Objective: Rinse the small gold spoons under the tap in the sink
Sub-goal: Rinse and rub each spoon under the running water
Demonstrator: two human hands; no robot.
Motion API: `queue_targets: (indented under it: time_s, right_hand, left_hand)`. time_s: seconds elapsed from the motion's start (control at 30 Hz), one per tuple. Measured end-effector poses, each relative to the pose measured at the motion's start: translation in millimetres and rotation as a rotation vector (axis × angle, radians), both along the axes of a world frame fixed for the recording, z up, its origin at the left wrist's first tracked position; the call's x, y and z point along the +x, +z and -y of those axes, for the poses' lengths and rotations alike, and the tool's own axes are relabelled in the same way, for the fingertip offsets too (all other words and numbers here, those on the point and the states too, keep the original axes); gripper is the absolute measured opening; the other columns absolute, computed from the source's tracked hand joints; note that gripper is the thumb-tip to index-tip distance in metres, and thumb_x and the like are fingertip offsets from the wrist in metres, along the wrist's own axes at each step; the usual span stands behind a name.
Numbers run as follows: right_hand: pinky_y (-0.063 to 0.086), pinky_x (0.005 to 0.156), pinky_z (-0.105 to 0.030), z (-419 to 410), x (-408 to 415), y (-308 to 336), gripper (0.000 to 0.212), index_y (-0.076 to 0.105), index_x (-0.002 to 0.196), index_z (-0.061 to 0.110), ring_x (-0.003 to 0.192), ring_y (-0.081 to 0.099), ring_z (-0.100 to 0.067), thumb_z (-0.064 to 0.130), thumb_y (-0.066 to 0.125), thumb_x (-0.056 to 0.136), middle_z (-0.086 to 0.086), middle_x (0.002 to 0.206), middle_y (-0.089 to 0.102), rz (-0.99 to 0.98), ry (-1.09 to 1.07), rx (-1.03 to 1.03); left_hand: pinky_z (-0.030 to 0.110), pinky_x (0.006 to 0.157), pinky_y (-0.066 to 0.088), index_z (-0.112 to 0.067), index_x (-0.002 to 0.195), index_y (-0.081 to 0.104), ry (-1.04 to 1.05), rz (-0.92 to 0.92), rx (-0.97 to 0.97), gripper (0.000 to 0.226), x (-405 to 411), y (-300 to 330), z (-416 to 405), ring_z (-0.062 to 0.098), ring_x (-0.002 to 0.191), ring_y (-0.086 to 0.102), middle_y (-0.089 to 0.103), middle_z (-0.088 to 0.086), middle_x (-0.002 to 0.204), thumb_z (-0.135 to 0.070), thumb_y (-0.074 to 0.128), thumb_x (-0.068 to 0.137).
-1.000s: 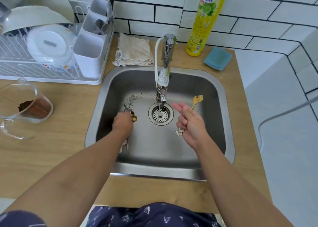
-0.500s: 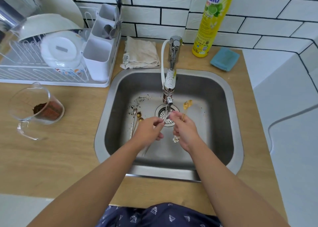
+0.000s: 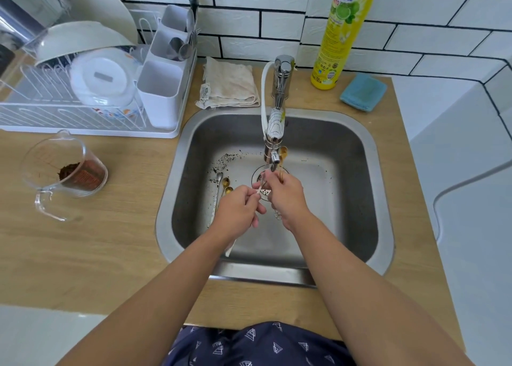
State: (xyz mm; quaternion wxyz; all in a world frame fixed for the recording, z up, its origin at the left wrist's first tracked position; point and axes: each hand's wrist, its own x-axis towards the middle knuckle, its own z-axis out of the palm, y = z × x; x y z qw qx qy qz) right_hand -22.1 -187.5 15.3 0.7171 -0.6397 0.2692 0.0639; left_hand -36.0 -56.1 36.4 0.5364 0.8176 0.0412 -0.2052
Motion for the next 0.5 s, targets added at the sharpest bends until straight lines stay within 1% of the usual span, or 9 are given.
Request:
queue_targets:
  time_s: [0.07,0.13,0.17,0.2,0.27,0.33,0.37,0.43,0.5]
  right_hand:
    - [0.037,0.042,-0.017,-2,-2,-1,0.022,0.070,0.101,0.014,0.045,0.043,-0.002,0.030,0.055,0.104,0.008,0.085,0.080,-0.012,0.032,0.037]
    - [0.035,0.041,-0.018,-2,-6,-2,0.020,0.070,0.110,0.012,0.050,0.038,-0.007,0.026,0.060,0.099,0.015,0.074,0.074,-0.009,0.079,0.044]
    - [0.035,0.041,-0.019,-2,-7,-1,0.020,0.071,0.111,0.012,0.050,0.038,-0.008,0.024,0.064,0.096,0.013,0.072,0.071,-0.011,0.078,0.045]
    - [0.035,0.041,-0.019,0,-7,1,0.018,0.071,0.107,0.013,0.049,0.041,-0.006,0.024,0.066,0.094,0.009,0.074,0.072,-0.016,0.065,0.044]
    - [0.037,0.041,-0.017,2,-4,3,0.014,0.072,0.094,0.016,0.047,0.048,-0.001,0.028,0.067,0.096,0.004,0.077,0.076,-0.017,0.036,0.024]
    - [0.041,0.044,-0.017,-1,-3,6,0.020,0.073,0.085,0.019,0.050,0.051,-0.002,0.029,0.063,0.099,0.005,0.072,0.074,-0.002,-0.002,0.008]
    - [0.041,0.044,-0.018,-3,-3,6,0.022,0.074,0.086,0.020,0.049,0.049,-0.004,0.028,0.060,0.101,0.005,0.072,0.074,0.009,-0.020,0.033]
    - [0.036,0.042,-0.019,-4,-4,6,0.020,0.073,0.096,0.018,0.045,0.041,-0.004,0.025,0.055,0.102,0.004,0.084,0.080,0.020,0.003,0.096]
    - [0.033,0.041,-0.020,-2,-6,6,0.015,0.071,0.102,0.014,0.045,0.036,-0.006,0.023,0.059,0.099,0.004,0.093,0.081,0.031,0.064,0.085]
  left_hand:
    - [0.016,0.043,0.042,-0.015,0.094,0.063,0.015,0.002,0.006,0.016,2,3,1,0.011,0.043,0.057,0.074,-0.008,0.075,-0.022,0.051,0.101]
    - [0.017,0.044,0.042,-0.013,0.095,0.063,0.033,-0.004,-0.007,0.016,4,6,0,0.011,0.042,0.055,0.074,-0.005,0.074,-0.021,0.051,0.101]
    - [0.017,0.044,0.042,-0.014,0.095,0.064,0.028,-0.006,-0.007,0.016,4,6,-1,0.011,0.043,0.055,0.074,-0.003,0.074,-0.021,0.051,0.102]
    - [0.017,0.044,0.042,-0.015,0.096,0.064,0.011,-0.007,0.001,0.016,3,7,-1,0.010,0.043,0.055,0.074,-0.004,0.074,-0.022,0.050,0.102]
    - [0.016,0.045,0.042,-0.020,0.097,0.064,-0.028,-0.004,0.019,0.016,1,8,-1,0.009,0.045,0.056,0.074,-0.009,0.075,-0.025,0.050,0.102]
    - [0.018,0.047,0.042,-0.021,0.099,0.064,-0.037,-0.007,0.011,0.015,2,10,0,0.010,0.046,0.056,0.074,-0.007,0.077,-0.025,0.049,0.102]
    - [0.019,0.047,0.043,-0.020,0.099,0.064,-0.035,-0.007,0.002,0.016,4,10,1,0.011,0.046,0.055,0.074,-0.005,0.078,-0.024,0.049,0.102]
    - [0.019,0.045,0.042,-0.015,0.095,0.065,-0.016,-0.007,-0.019,0.017,7,11,2,0.012,0.045,0.053,0.074,-0.003,0.082,-0.020,0.050,0.102]
    - [0.021,0.046,0.043,-0.015,0.093,0.064,-0.010,-0.001,-0.004,0.018,7,13,0,0.012,0.044,0.052,0.074,-0.002,0.081,-0.021,0.050,0.102]
